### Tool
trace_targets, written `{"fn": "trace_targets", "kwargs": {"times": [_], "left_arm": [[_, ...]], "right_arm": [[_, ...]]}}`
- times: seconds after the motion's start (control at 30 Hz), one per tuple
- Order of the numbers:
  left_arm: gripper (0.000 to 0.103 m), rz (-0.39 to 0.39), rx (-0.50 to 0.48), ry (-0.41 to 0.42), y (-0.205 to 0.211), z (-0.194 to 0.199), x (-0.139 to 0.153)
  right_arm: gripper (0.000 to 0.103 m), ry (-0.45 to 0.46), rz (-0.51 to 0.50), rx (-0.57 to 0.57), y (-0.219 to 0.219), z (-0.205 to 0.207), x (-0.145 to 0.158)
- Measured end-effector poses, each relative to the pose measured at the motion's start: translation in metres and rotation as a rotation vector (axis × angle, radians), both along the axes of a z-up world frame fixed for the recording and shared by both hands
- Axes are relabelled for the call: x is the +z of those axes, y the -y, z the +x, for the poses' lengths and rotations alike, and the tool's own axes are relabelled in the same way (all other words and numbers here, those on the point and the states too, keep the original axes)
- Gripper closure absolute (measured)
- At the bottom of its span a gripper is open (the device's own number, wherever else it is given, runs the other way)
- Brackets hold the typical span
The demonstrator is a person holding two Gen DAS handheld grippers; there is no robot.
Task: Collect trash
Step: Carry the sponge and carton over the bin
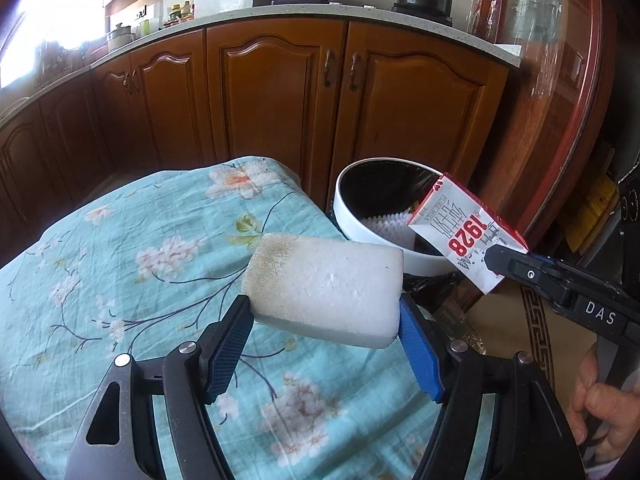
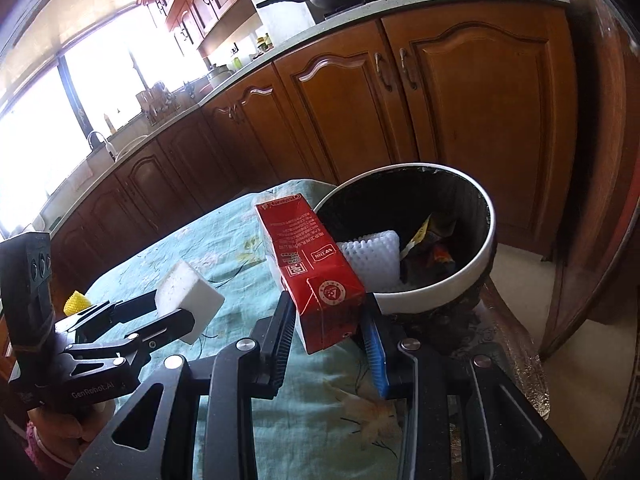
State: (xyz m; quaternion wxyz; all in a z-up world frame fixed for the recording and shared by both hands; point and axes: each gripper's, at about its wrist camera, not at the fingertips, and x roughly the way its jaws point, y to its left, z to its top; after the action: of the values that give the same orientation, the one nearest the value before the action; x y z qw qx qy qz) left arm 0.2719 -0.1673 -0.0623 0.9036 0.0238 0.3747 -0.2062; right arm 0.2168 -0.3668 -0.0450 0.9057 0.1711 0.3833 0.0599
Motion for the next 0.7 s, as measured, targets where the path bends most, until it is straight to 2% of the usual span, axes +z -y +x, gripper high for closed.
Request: {"fn": "trace_targets", "kwargs": {"times": [0.7], "left_arm": [[0.032,0.029,-0.029,0.013,0.041,0.036,-0.002]], "right_arm": [[0.07,-0.011,-0.042,-0.073,0.042,0.006,0.003]]}}
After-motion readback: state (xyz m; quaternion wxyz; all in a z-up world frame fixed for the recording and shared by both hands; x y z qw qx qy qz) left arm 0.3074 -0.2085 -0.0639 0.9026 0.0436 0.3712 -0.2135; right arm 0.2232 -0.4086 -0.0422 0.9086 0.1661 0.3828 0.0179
